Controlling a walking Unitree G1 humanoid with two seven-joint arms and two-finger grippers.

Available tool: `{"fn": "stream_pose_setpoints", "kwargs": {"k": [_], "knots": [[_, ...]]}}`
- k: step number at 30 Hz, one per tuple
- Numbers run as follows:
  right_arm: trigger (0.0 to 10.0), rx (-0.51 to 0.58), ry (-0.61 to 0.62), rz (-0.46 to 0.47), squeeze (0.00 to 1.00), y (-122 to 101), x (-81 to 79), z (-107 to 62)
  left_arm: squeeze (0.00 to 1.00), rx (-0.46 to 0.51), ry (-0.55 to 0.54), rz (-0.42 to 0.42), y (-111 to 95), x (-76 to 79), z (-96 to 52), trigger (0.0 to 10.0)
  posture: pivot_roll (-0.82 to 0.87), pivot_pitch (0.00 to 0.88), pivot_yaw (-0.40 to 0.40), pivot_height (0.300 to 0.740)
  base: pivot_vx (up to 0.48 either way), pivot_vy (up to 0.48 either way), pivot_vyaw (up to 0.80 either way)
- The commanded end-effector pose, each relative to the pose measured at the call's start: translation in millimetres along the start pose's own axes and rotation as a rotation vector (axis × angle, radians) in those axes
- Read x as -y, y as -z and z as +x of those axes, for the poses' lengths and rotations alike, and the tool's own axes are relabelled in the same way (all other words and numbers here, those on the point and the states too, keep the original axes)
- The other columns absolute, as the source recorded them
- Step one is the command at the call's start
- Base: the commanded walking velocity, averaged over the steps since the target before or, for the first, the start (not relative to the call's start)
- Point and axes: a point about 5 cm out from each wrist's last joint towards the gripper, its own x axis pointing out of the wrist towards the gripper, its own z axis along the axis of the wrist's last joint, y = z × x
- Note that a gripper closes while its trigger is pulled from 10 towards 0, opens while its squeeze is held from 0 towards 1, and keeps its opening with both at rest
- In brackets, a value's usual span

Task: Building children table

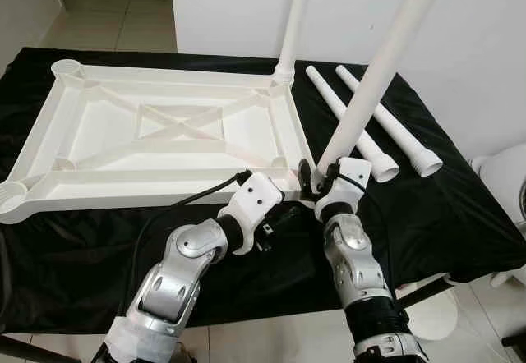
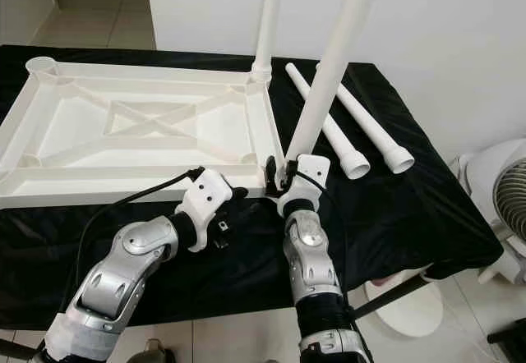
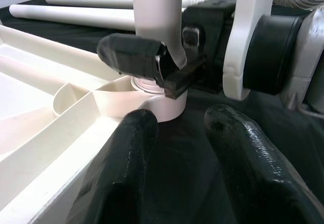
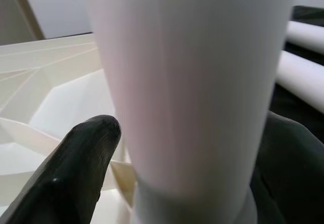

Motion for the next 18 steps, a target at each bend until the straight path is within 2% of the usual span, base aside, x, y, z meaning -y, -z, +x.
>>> {"fn": "stream_pose_setpoints", "kwargs": {"k": [1,7,9,10,14,15,18], "knots": [[10.0,-0.027,-0.047,-0.008,1.0,1.5,1.3,-1.4,0.0,-0.005,-0.048,0.0,-0.5,-0.7,0.5,10.0,0.08,0.059,-0.082,0.74,0.0,0.0,0.0],[10.0,-0.037,-0.189,-0.049,1.0,-2.8,3.5,-7.2,0.0,-0.007,-0.052,0.001,-0.3,-1.1,-1.2,10.0,0.08,0.062,-0.086,0.74,0.0,0.0,0.0],[10.0,-0.044,-0.292,-0.074,1.0,-7.4,11.1,-9.2,0.0,-0.009,-0.054,0.001,-0.2,-1.2,-1.7,10.0,0.08,0.061,-0.087,0.74,0.0,0.0,0.0],[10.0,-0.045,-0.334,-0.106,0.0,-10.4,17.3,-9.1,0.0,-0.009,-0.056,0.0,-0.2,-1.4,-1.8,10.0,0.08,0.062,-0.088,0.74,0.0,0.0,0.0],[10.0,-0.032,-0.372,-0.166,0.0,-15.1,25.4,-7.6,0.0,-0.01,-0.058,-0.001,0.0,-1.8,-1.8,10.0,0.07,0.059,-0.089,0.74,0.0,0.0,0.0],[10.0,-0.023,-0.419,-0.19,0.0,-18.8,30.3,-5.1,0.0,-0.009,-0.061,0.0,0.1,-3.0,-1.4,10.0,0.07,0.054,-0.092,0.74,0.0,0.0,0.0],[10.0,-0.045,-0.465,-0.198,0.0,-18.1,34.1,-0.9,0.0,-0.004,-0.065,0.002,-1.4,-4.3,0.2,10.0,0.07,0.051,-0.095,0.74,0.0,0.0,0.0]]}}
